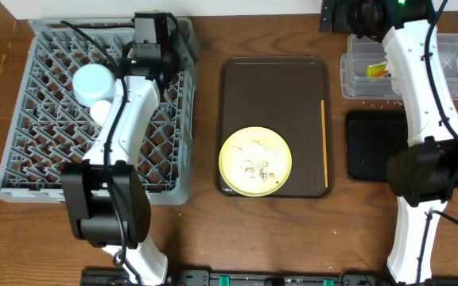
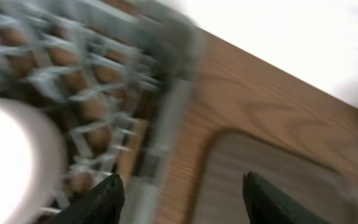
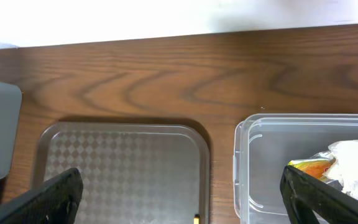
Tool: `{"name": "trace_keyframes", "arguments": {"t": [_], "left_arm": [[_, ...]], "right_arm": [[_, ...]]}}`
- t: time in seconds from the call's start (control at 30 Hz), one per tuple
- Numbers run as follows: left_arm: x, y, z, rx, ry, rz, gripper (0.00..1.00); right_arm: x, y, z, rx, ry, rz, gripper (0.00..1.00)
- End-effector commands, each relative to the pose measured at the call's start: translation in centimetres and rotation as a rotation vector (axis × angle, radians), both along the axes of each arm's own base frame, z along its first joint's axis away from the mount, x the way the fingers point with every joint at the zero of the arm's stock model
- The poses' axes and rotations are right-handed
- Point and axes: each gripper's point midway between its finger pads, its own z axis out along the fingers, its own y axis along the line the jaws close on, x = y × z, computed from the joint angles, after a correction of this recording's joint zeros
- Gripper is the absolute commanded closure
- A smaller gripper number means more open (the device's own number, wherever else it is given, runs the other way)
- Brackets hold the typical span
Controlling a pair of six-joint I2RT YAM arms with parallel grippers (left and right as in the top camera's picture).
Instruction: Sort waste into correct bins and load items into the dishwasher
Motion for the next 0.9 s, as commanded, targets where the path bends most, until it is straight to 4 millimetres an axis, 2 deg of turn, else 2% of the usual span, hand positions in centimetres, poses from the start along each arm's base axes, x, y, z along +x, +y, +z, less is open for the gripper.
{"name": "trace_keyframes", "arguments": {"t": [0.0,0.23,0.37,0.47,0.6,0.67,0.73,0.87], "left_arm": [[-1.3,-5.2,2.7,-0.187,-0.028,-0.213,0.37],[-4.0,-13.2,1.2,-0.242,0.046,-0.403,0.37],[-5.7,-18.1,-0.5,-0.181,0.074,-0.494,0.37],[-6.7,-20.4,-1.8,-0.115,0.086,-0.508,0.37],[-8.9,-24.2,-3.9,-0.081,0.129,-0.587,0.37],[-10.0,-25.4,-5.1,-0.054,0.154,-0.628,0.37],[-10.7,-25.8,-6.1,-0.015,0.179,-0.625,0.38],[-12.0,-27.0,-6.9,0.012,0.199,-0.652,0.38]], "right_arm": [[0.0,0.5,0.0,0.003,0.001,0.001,0.01],[0.0,0.5,0.0,0.003,0.001,0.001,0.01],[0.0,0.5,0.0,0.003,0.001,0.001,0.01],[0.0,0.5,0.0,0.003,0.001,0.001,0.01],[0.0,0.5,0.0,0.003,0.001,0.001,0.01],[0.0,0.5,0.0,0.003,0.001,0.002,0.01],[0.0,0.5,0.0,0.003,0.001,0.001,0.01],[0.0,0.5,0.0,0.003,0.001,0.001,0.01]]}}
